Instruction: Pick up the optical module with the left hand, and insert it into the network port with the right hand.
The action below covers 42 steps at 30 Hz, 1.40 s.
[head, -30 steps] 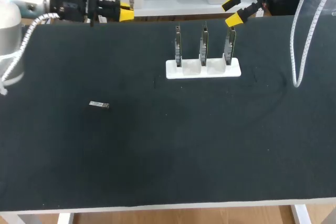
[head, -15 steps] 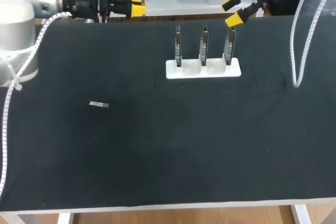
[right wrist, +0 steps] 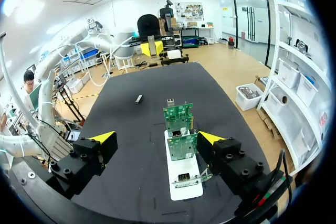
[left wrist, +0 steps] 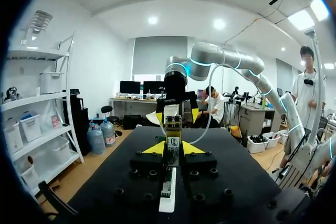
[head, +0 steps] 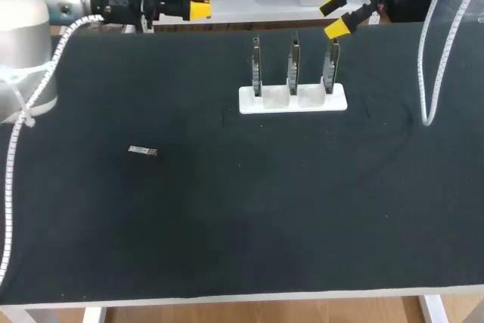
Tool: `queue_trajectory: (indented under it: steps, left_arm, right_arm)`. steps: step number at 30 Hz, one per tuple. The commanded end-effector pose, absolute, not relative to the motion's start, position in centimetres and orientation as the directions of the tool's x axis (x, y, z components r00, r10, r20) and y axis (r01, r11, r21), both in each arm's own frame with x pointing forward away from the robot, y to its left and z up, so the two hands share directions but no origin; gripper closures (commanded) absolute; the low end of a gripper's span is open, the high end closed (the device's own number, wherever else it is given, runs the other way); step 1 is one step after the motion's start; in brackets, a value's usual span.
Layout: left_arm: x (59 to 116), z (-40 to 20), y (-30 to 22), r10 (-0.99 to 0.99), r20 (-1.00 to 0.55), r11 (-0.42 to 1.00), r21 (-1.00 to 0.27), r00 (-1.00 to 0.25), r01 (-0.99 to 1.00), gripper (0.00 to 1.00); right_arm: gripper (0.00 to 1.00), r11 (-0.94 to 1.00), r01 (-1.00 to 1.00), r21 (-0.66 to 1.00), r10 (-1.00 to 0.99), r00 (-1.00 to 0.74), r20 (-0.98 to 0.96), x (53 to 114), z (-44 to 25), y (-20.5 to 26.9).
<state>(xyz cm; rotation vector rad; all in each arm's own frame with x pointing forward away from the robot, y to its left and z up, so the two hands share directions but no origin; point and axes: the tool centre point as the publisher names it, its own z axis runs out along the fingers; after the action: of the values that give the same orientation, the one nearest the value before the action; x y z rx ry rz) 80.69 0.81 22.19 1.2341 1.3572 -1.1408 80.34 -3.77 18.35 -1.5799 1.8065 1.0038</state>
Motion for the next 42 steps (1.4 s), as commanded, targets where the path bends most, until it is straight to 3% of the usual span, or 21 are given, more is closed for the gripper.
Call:
queue_trajectory:
  steps: [1,14,42]
  left_arm:
    - [81.6,21.7,-1.3,0.073,-0.996,0.030,-0.056,-0.058,0.998,1.00]
    - [82.9,22.2,-5.7,0.080,-0.997,-0.002,-0.022,-0.022,1.000,1.00]
    - [81.8,20.2,-12.6,0.058,-0.996,0.017,-0.070,-0.071,0.997,1.00]
  right_arm:
    - [0.00,0.039,-0.982,0.186,-0.585,-0.173,-0.792,80.4,18.4,-3.7]
    - [0.00,0.039,-0.982,0.186,-0.585,-0.173,-0.792,80.4,18.4,-3.7]
    - [0.00,0.039,-0.982,0.186,-0.585,-0.173,-0.792,80.4,18.4,-3.7]
